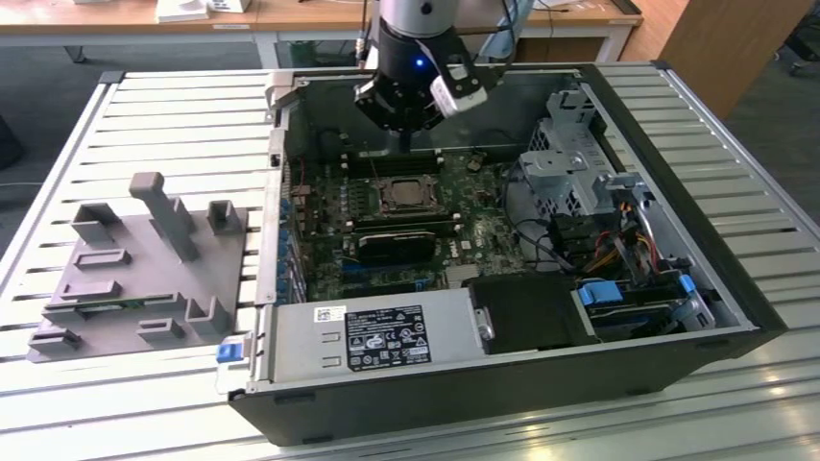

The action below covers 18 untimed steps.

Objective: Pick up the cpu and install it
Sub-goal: 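Install the first cpu locking lever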

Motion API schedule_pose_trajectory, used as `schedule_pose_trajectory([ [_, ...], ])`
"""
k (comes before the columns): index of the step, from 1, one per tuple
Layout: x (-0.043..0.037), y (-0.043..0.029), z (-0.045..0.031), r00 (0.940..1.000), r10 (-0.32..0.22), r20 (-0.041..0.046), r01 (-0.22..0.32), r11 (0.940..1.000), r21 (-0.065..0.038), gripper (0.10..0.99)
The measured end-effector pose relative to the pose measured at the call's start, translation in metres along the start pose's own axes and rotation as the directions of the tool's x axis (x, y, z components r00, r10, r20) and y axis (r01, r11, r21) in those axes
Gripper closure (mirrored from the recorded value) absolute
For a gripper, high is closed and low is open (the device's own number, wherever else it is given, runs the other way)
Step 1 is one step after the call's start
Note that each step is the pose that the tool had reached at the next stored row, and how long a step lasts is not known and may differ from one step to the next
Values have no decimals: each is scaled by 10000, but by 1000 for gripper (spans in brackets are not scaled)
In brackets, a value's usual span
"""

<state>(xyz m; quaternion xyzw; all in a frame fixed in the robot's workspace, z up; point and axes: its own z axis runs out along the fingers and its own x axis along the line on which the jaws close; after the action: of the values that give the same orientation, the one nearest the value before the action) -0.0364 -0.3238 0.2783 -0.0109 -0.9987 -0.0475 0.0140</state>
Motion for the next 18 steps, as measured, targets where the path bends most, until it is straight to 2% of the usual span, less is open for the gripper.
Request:
schedule_pose_trajectory([
  [3, 28, -2, 16, 9999, -74, 111, 74, 10000, 0, 980],
  [5, 77, -5, 31, 9998, -82, 159, 82, 10000, -2, 980],
  [11, 250, -10, 52, 9998, -83, 167, 83, 10000, -7, 980],
  [18, 352, -14, 69, 9998, -87, 193, 87, 10000, -7, 980],
])
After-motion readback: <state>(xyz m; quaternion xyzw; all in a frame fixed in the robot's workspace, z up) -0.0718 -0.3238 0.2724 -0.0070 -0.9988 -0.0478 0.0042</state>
